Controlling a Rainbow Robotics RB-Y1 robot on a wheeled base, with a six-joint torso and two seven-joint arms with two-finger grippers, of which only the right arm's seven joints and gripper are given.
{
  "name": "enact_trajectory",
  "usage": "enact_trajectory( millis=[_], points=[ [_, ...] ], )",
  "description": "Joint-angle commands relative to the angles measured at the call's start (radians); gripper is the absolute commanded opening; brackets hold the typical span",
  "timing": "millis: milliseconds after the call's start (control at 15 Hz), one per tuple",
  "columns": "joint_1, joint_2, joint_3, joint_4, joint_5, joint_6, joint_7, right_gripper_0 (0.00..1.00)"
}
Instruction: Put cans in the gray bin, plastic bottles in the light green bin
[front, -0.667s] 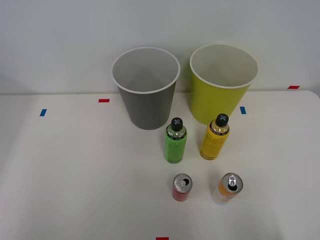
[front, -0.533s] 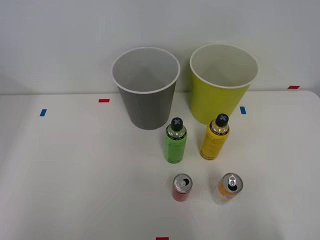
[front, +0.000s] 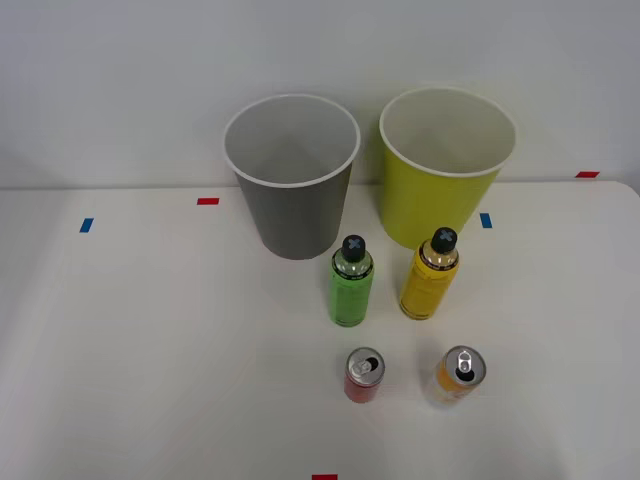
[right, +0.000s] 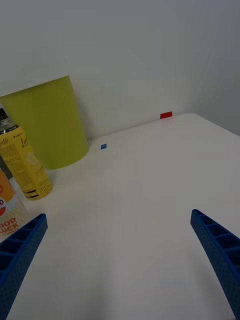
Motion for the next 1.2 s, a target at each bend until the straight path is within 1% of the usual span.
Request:
enact_trajectory(
  millis=[67, 1200],
  points=[
    [0.0, 0.0, 0.0, 0.0, 0.0, 0.0, 0.0, 1.0],
    [0.0, 0.0, 0.0, 0.0, 0.0, 0.0, 0.0, 1.0]
  ],
)
